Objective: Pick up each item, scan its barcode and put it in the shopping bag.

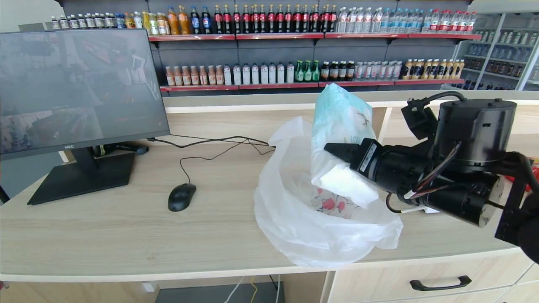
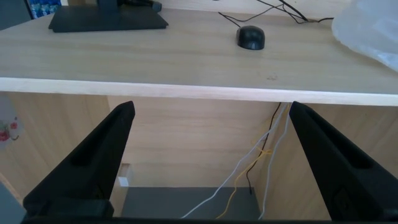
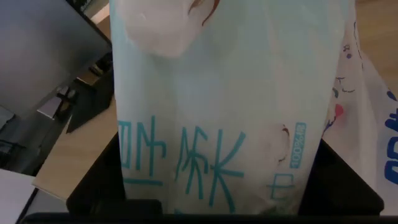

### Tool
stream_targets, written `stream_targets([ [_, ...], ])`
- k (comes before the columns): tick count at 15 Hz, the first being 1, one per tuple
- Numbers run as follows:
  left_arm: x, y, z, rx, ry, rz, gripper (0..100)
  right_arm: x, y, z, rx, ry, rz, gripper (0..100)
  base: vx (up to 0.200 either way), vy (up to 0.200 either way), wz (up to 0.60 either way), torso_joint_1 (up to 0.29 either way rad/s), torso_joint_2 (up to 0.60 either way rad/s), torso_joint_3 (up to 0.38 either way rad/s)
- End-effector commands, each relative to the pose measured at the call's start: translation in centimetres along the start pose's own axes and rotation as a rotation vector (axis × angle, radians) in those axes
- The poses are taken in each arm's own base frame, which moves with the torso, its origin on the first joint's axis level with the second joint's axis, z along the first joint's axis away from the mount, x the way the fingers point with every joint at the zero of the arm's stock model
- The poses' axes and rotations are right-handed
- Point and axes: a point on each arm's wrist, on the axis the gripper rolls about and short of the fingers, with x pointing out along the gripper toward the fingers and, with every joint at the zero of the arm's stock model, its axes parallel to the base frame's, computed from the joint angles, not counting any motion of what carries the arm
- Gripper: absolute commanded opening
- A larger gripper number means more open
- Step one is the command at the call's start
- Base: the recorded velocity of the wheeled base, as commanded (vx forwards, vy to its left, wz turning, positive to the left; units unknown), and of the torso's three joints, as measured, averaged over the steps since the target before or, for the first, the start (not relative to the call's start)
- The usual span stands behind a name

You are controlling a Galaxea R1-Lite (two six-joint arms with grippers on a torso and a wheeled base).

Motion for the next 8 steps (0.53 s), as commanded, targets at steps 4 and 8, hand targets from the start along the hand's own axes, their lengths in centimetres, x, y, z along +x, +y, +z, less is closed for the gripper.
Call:
stream_targets([
  [4, 0.0, 0.0, 0.0, 0.001, 0.0, 0.0, 100, 0.4, 0.8, 2.6, 0.058, 0.114, -0.013, 0, 0.0, 0.0, 0.0, 0.0, 0.0, 0.0],
  [8, 0.0, 0.0, 0.0, -0.001, 0.0, 0.0, 100, 1.7, -0.1, 2.2, 0.071, 0.187, -0.055, 0, 0.0, 0.0, 0.0, 0.0, 0.0, 0.0],
])
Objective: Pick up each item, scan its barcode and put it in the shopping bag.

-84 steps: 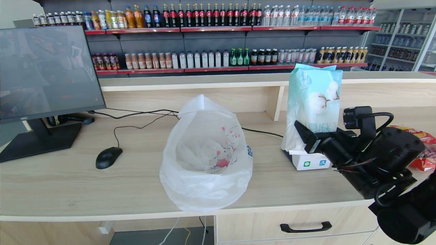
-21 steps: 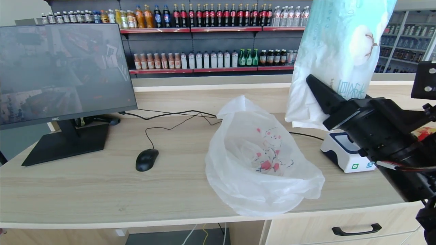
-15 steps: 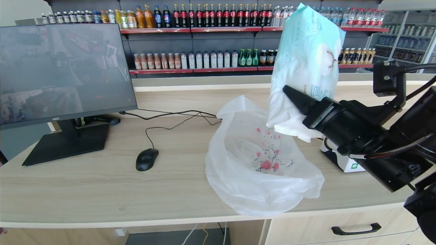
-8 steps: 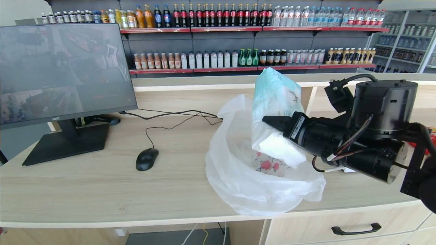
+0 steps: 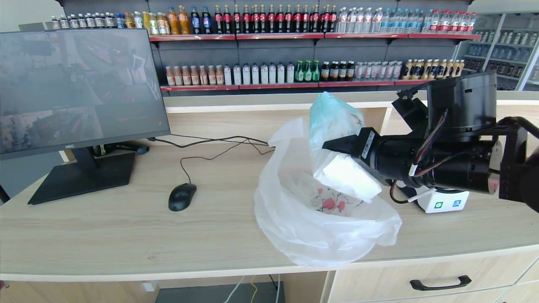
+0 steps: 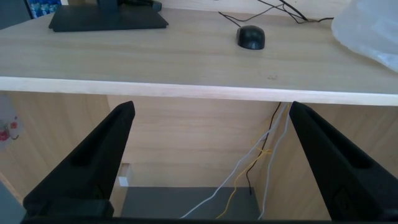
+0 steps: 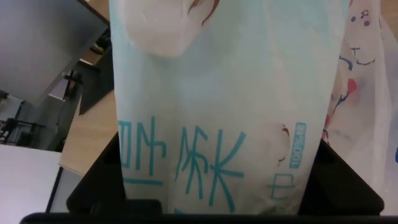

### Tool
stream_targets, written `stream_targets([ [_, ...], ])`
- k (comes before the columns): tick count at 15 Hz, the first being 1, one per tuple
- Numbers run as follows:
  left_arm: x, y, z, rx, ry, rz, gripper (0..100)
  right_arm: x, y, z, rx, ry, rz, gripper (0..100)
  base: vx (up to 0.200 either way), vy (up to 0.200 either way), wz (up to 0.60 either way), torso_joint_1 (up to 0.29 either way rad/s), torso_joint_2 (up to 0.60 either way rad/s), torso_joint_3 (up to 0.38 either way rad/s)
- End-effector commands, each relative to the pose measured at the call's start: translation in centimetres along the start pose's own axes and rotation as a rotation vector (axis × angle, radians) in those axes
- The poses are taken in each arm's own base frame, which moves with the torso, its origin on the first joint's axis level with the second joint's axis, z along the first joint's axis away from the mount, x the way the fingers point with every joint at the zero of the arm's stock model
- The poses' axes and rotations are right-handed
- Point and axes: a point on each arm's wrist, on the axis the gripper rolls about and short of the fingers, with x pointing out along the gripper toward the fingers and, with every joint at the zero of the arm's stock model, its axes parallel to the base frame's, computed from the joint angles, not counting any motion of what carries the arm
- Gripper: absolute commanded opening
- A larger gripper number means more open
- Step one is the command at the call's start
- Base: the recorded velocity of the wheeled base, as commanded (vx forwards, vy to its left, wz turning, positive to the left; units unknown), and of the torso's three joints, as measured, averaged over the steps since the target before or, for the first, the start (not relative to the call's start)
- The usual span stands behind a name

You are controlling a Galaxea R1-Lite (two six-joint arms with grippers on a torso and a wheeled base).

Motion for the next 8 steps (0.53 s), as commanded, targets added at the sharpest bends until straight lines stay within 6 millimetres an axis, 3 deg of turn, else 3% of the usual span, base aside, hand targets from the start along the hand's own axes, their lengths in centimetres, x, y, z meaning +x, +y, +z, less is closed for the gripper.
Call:
stream_targets([
  [1, 0.0, 0.0, 0.0, 0.0, 0.0, 0.0, 100, 0.9, -0.5, 0.0, 0.006, 0.03, -0.025, 0, 0.0, 0.0, 0.0, 0.0, 0.0, 0.0],
  [4, 0.0, 0.0, 0.0, 0.001, 0.0, 0.0, 100, 1.4, -1.1, -0.7, 0.01, 0.111, -0.066, 0, 0.0, 0.0, 0.0, 0.0, 0.0, 0.0],
  [8, 0.0, 0.0, 0.0, 0.001, 0.0, 0.0, 100, 2.6, -1.0, 0.2, -0.04, 0.109, -0.068, 0, 0.0, 0.0, 0.0, 0.0, 0.0, 0.0],
])
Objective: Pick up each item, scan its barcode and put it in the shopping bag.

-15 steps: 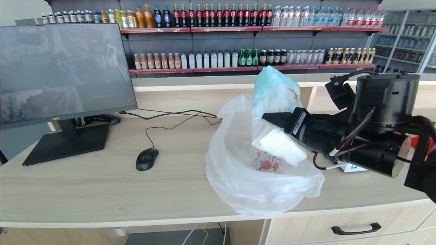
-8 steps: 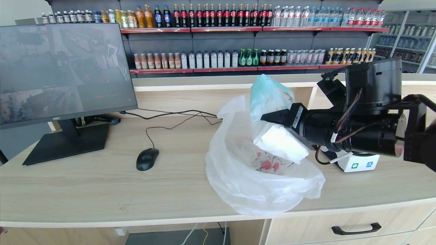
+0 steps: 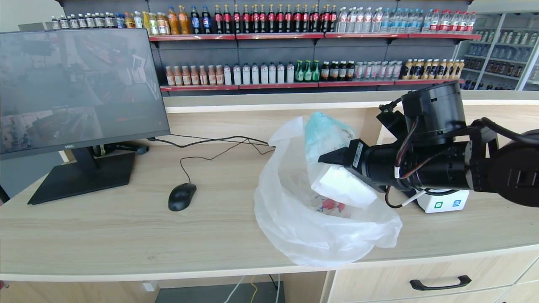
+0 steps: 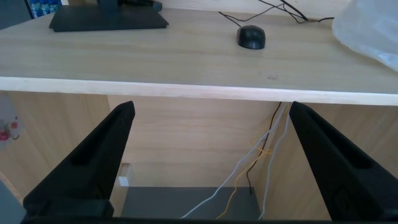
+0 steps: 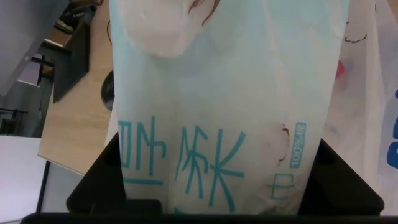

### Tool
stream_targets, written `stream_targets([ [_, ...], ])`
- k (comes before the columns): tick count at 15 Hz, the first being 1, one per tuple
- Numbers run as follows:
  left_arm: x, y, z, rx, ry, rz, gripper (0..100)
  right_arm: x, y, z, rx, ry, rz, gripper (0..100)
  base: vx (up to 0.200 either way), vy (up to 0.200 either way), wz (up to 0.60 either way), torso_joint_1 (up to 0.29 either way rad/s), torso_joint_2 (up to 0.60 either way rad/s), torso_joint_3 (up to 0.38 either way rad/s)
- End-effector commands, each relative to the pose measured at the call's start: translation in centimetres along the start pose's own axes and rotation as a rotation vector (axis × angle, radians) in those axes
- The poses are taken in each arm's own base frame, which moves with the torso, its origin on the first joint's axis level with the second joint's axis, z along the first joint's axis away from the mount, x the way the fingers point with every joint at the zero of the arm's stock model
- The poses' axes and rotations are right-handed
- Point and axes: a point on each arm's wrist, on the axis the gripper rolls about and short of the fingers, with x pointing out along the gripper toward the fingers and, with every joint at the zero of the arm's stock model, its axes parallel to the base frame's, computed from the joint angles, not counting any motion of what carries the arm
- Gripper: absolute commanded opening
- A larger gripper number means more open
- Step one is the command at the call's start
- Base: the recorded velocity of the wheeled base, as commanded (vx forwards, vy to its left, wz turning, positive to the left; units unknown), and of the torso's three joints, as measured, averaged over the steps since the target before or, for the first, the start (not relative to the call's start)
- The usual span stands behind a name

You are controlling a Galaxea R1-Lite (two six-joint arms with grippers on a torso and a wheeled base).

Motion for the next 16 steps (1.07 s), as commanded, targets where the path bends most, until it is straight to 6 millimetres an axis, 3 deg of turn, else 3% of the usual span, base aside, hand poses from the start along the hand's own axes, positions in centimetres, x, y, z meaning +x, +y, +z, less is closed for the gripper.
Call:
stream_targets([
  [1, 0.0, 0.0, 0.0, 0.0, 0.0, 0.0, 100, 1.0, 0.3, 0.9, -0.074, 0.007, -0.012, 0, 0.0, 0.0, 0.0, 0.0, 0.0, 0.0],
  [7, 0.0, 0.0, 0.0, 0.0, 0.0, 0.0, 100, 0.2, 0.6, 1.3, -0.196, 0.06, -0.036, 0, 0.0, 0.0, 0.0, 0.0, 0.0, 0.0],
  [16, 0.0, 0.0, 0.0, 0.0, 0.0, 0.0, 100, 1.5, -1.3, -1.1, -0.24, 0.16, -0.099, 0, 0.0, 0.0, 0.0, 0.0, 0.0, 0.0],
])
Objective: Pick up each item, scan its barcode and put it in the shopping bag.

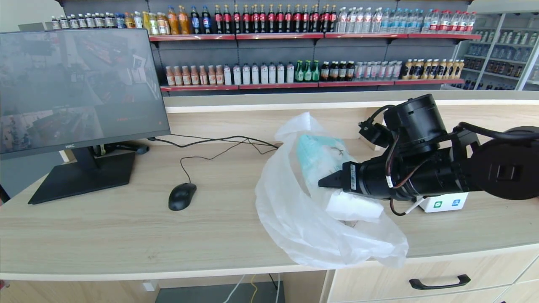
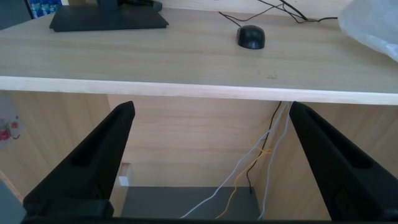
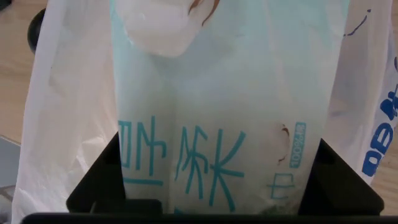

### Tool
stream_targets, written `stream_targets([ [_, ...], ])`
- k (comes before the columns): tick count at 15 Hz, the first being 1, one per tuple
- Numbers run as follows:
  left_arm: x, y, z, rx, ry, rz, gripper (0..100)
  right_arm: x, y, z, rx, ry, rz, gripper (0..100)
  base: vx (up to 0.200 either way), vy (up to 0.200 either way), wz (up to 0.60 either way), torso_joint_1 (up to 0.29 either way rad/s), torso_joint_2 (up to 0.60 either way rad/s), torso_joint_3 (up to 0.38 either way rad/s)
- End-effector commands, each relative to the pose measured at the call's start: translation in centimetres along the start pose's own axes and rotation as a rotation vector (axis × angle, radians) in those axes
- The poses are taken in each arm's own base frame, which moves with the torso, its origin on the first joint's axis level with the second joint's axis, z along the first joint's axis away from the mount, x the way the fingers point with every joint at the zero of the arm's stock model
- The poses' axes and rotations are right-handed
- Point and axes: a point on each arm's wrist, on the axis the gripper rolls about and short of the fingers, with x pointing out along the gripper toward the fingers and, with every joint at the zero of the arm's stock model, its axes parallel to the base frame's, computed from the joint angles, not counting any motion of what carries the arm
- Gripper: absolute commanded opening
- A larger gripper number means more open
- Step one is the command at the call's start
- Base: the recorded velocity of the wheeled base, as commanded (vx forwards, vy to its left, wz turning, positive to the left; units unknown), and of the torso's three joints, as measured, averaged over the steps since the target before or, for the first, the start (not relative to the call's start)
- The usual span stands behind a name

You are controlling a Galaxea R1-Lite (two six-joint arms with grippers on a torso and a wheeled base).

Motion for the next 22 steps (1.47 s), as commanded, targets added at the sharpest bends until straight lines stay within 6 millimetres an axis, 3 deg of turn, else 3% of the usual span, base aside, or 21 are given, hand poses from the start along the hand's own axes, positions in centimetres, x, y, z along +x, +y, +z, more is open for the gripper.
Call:
stream_targets([
  [1, 0.0, 0.0, 0.0, 0.0, 0.0, 0.0, 100, 0.6, 0.0, 0.0, -0.007, 0.011, -0.005, 0, 0.0, 0.0, 0.0, 0.0, 0.0, 0.0],
  [8, 0.0, 0.0, 0.0, 0.0, -0.002, 0.0, 100, 0.5, 1.5, 2.0, -0.052, 0.006, 0.004, 0, 0.0, 0.0, 0.0, 0.0, 0.0, 0.0],
  [16, 0.0, 0.0, 0.1, 0.002, -0.007, 0.0, 100, 3.6, 2.3, 0.9, -0.055, 0.044, -0.054, 0, 0.0, 0.0, 0.0, 0.0, 0.0, 0.0],
  [22, 0.0, 0.0, 0.0, 0.003, -0.002, -0.001, 100, 2.5, 2.3, -0.5, -0.049, 0.067, -0.071, 0, 0.0, 0.0, 0.0, 0.0, 0.0, 0.0],
])
